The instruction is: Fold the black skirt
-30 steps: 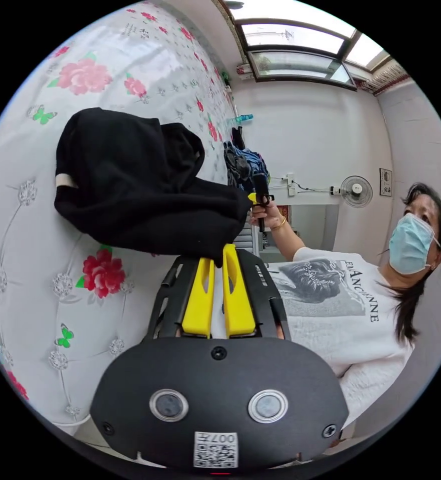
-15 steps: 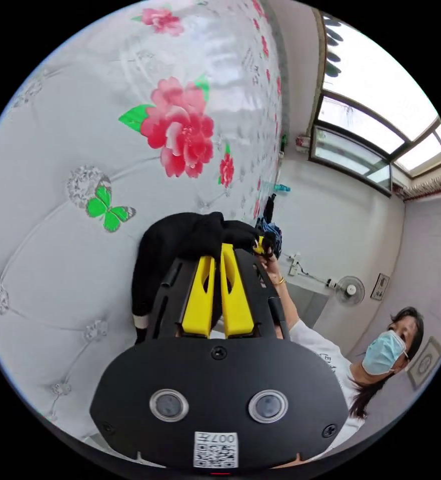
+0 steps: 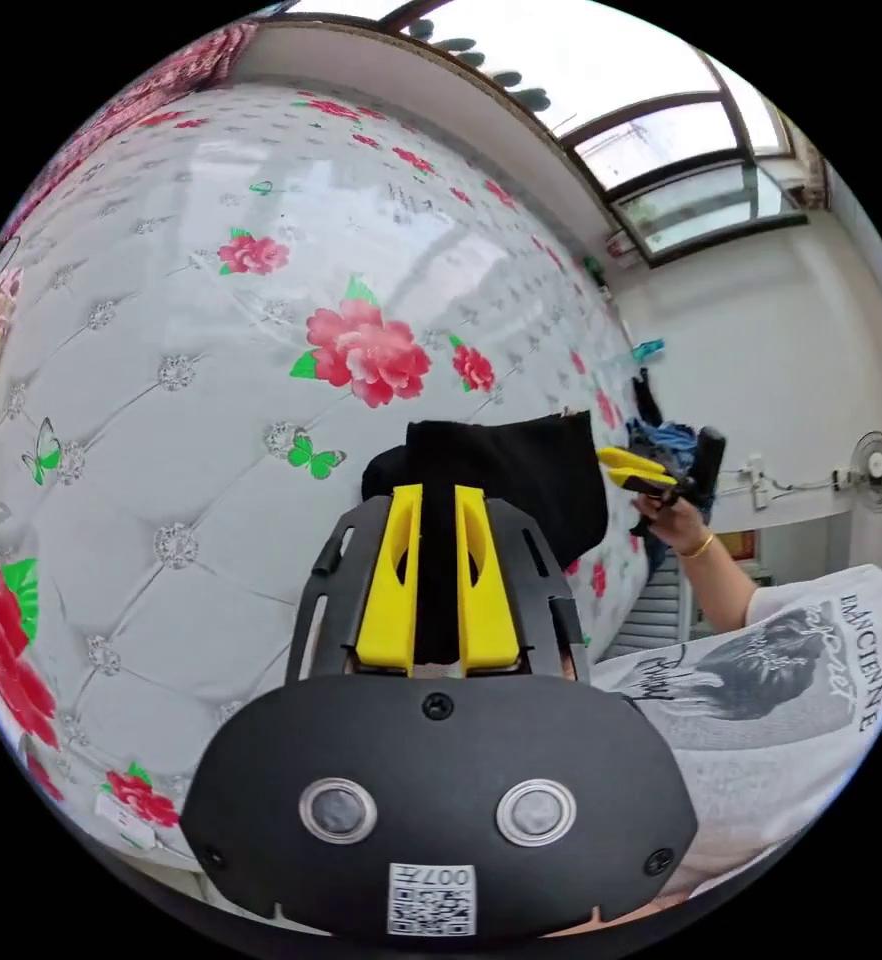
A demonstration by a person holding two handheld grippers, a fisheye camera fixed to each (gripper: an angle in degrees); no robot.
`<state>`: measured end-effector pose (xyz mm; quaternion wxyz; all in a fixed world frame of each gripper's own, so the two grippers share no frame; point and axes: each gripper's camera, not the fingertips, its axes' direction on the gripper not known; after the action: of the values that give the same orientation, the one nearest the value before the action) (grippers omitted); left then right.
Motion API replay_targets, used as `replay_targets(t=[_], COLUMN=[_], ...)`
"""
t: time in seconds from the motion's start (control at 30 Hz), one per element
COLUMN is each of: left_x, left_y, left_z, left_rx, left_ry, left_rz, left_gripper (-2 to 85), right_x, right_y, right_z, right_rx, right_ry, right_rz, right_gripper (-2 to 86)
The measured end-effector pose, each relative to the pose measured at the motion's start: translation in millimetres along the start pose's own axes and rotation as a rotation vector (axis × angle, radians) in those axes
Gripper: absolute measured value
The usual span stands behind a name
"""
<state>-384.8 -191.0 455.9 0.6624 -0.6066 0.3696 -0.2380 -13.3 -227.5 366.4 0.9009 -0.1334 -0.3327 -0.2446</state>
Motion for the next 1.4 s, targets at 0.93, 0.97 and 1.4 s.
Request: replay_targets(t=[0.93, 0.97, 1.4], left_x=[64, 62, 124], left_y=[47, 46, 63], left_z=[88, 91, 92], left_rx=[-0.309, -0.323, -0.225], left_ry=[0.292, 0.273, 0.203], left_rz=[-0.133, -0.147, -0.101], left_gripper=[22.4, 21.1, 10.8], right_x=[118, 125, 148], right_y=[158, 161, 164], right_z=[63, 64, 30], right_rx=[0.053, 0.046, -0.014], right_ry=[-0.503, -0.513, -0.436], right_rz=[0.566, 0.572, 0.471], right_gripper=[14.4, 14.0, 8.1])
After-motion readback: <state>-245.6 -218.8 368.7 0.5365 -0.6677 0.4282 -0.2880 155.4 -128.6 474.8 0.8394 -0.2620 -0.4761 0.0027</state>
